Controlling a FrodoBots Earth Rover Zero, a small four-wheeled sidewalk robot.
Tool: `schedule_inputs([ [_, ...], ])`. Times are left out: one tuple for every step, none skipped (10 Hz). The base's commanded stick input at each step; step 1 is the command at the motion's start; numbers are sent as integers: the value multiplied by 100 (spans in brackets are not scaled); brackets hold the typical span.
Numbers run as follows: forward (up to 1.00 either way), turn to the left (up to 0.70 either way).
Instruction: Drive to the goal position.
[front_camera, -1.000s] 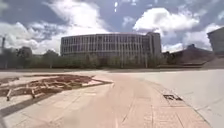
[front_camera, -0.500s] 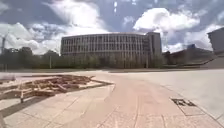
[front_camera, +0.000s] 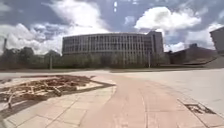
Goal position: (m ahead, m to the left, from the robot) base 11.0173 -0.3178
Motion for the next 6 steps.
schedule_inputs([
  [70, 9],
  [70, 9],
  [70, 7],
  [70, -9],
  [70, -18],
  [70, -21],
])
